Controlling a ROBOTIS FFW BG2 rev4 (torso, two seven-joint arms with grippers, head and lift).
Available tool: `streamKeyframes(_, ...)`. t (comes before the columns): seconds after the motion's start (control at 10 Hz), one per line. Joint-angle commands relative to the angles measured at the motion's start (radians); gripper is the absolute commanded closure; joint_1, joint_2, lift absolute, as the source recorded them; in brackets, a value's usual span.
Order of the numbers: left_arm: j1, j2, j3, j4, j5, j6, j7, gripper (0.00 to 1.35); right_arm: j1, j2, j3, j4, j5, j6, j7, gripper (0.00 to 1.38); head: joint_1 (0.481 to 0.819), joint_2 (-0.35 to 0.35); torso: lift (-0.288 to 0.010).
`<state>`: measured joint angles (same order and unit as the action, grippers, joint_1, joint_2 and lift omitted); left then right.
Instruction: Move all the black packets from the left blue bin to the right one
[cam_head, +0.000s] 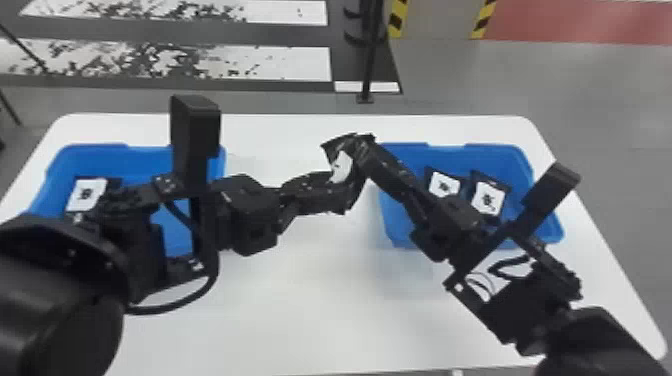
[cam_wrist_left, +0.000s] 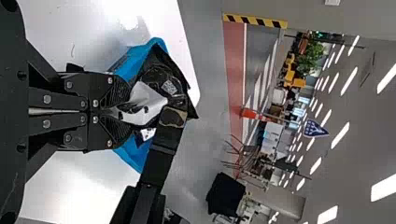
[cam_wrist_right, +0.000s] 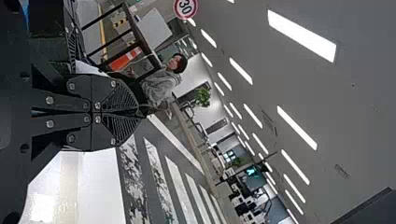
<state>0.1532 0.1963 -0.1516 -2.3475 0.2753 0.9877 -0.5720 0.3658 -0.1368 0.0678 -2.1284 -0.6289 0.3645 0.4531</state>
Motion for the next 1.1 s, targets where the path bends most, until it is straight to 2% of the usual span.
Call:
streamKeyframes(0.0,0.019,-0.011,0.02,0.0,0.03,0.001,0.012,0.99,0.0,0.0,-0.01,-0.001,0.003,-0.009,-0.001,1.29,0.695,-0.063,-0.14)
streamKeyframes(0.1,0.036,-0.021,0.042,0.0,0.048,0.016,0.014,0.43,-0.003,0.002,-0.018,0.002,0.005,-0.016,-0.001,1.29,0.695,-0.066,-0.14)
streamKeyframes(0.2,0.041,-0.021,0.048,0.0,0.062,0.043,0.015,0.07,-0.015,0.005,-0.034,0.016,0.007,-0.023,-0.004,1.29,0.695,-0.068,-0.14)
streamKeyframes(0.5,0.085,-0.02,0.08,-0.007,0.076,0.019,0.014,0.19,-0.093,0.005,-0.106,0.105,0.015,-0.06,-0.033,1.29,0.695,-0.098,-0.14)
streamKeyframes(0.8,0.163,-0.026,0.148,-0.042,0.102,0.004,0.014,0.18,-0.192,0.003,-0.241,0.284,0.136,-0.06,-0.042,1.29,0.695,-0.168,-0.14)
streamKeyframes(1.0,0.203,-0.041,0.205,-0.061,0.09,-0.016,0.015,0.19,-0.246,-0.001,-0.287,0.424,0.202,-0.033,-0.04,1.28,0.695,-0.216,-0.14)
